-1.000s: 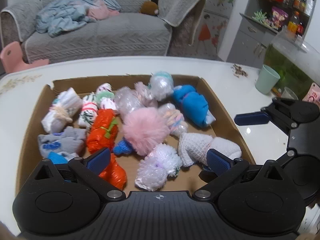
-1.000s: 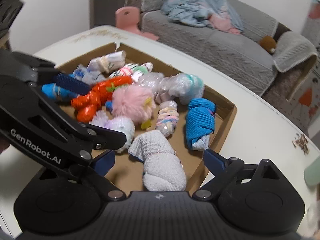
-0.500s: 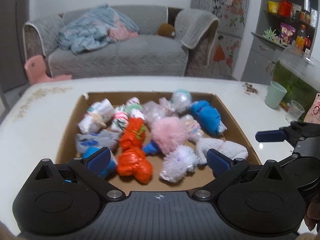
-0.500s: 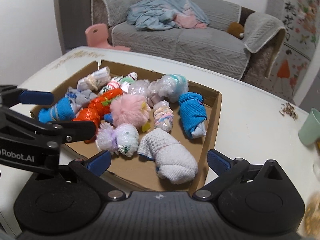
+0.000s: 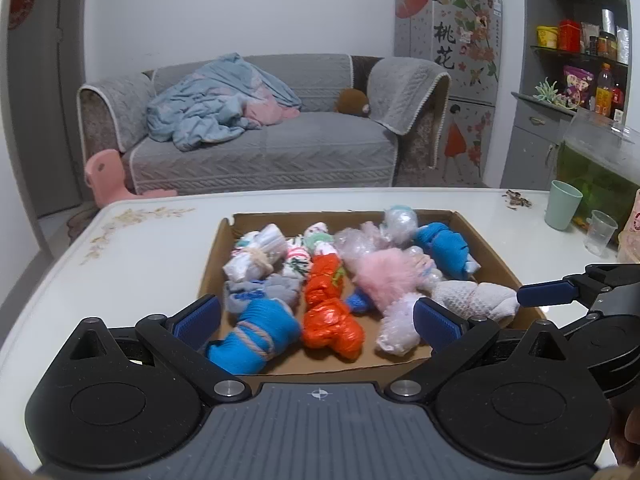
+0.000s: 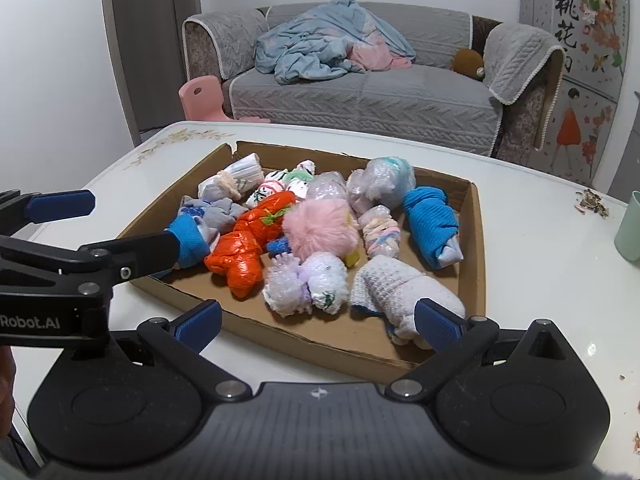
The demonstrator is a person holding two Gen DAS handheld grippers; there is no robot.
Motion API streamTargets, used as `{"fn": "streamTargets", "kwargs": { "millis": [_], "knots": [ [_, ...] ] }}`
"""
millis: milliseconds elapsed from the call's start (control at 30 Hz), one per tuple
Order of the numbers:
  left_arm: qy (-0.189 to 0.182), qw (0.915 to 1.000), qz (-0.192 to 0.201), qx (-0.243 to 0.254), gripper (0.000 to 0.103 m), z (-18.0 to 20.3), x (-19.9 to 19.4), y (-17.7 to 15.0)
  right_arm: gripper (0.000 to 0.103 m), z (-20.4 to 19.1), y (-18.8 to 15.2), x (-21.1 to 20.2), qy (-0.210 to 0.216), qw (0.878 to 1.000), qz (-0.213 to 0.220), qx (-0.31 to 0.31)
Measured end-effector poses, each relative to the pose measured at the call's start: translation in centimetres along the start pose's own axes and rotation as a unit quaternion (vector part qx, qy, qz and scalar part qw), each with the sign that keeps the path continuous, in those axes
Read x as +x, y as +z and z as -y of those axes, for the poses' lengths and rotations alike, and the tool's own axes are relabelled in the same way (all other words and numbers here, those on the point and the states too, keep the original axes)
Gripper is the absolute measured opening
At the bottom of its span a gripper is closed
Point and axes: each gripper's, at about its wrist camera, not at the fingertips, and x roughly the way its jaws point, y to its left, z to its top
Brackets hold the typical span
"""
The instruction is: Organize objects
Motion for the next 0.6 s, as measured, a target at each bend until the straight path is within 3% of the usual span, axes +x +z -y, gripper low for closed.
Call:
{"fn": "streamTargets", "kwargs": {
  "millis": [600],
  "knots": [
    [0.036, 0.9988, 0.009, 0.032, 0.103, 0.1, -1.6, 0.3, 0.102, -0.6, -0.1, -0.4, 0.007, 1.0, 0.011, 0.004]
  ]
}}
